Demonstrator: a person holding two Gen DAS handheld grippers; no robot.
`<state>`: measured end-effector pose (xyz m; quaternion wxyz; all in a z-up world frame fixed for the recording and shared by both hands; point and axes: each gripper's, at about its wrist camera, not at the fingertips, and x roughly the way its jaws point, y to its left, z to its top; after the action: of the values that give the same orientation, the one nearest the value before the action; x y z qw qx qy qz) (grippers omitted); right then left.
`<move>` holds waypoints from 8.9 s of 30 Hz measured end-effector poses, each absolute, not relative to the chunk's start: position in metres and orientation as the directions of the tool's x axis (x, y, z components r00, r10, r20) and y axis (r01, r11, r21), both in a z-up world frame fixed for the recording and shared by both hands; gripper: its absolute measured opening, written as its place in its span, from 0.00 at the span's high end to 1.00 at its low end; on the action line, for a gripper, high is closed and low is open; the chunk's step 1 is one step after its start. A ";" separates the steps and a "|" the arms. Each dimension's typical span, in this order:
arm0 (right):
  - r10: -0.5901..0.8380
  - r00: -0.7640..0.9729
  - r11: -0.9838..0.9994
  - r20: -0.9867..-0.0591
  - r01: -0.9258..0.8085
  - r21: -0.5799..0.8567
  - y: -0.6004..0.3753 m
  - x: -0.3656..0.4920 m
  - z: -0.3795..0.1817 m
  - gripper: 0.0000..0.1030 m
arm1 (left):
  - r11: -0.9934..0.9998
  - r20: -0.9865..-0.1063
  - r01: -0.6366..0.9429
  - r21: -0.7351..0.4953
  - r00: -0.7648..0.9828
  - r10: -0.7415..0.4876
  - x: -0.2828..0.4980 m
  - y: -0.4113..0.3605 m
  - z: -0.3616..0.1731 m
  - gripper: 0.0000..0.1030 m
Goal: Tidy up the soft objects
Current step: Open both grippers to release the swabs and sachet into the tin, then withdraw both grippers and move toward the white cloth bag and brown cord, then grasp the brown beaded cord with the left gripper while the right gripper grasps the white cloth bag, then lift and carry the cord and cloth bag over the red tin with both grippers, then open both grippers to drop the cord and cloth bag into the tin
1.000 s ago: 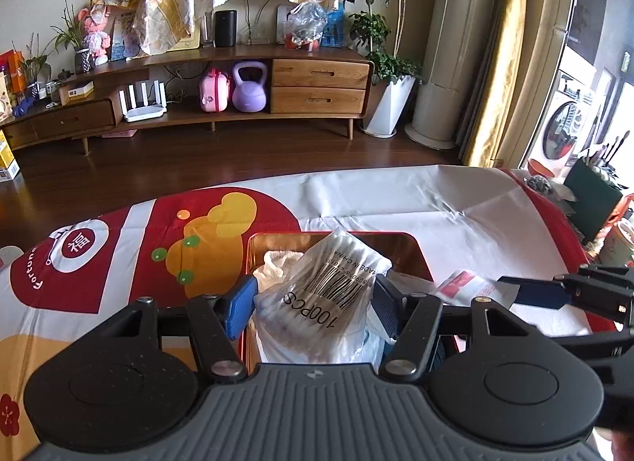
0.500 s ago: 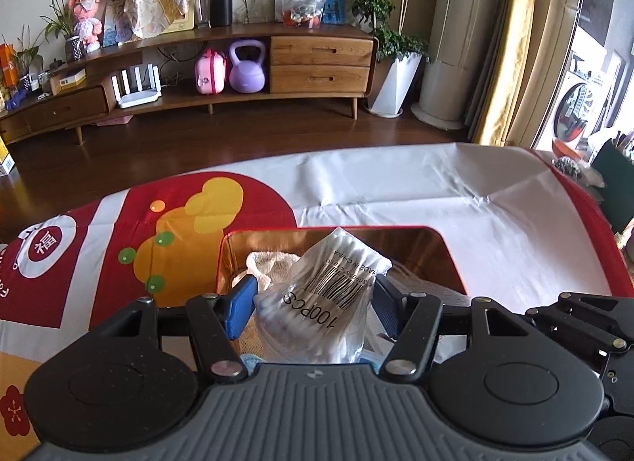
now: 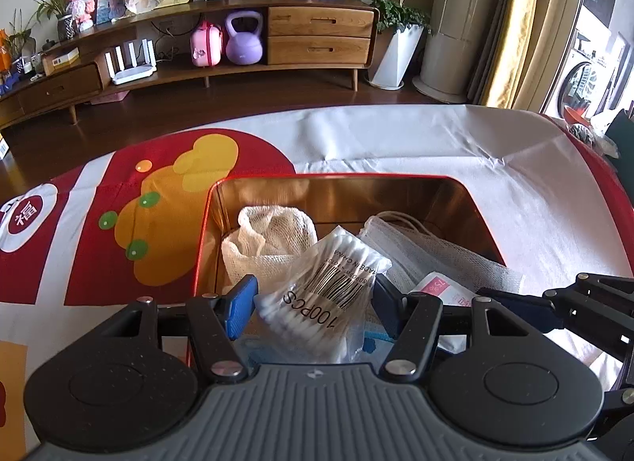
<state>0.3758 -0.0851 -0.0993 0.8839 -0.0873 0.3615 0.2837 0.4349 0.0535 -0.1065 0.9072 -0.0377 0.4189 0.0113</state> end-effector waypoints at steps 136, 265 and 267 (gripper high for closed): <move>0.435 0.594 0.836 -0.677 -0.546 0.058 -0.158 0.157 -0.110 0.99 | 1.000 -0.757 0.008 -0.025 0.653 -0.024 0.119 0.044 -0.134 0.71; 0.483 0.558 0.842 -0.675 -0.507 0.183 -0.109 0.380 -0.073 0.57 | 0.982 -0.747 0.051 -0.184 0.641 -0.173 0.371 0.052 -0.100 0.81; 0.484 0.561 0.842 -0.672 -0.508 0.182 -0.110 0.376 -0.068 0.53 | 0.983 -0.748 0.047 -0.180 0.643 -0.167 0.367 0.050 -0.096 0.80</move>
<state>0.3756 -0.1102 -0.0682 0.8832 -0.0161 0.3755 0.2806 0.3675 0.0505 -0.0964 0.9034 -0.0719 0.4185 -0.0592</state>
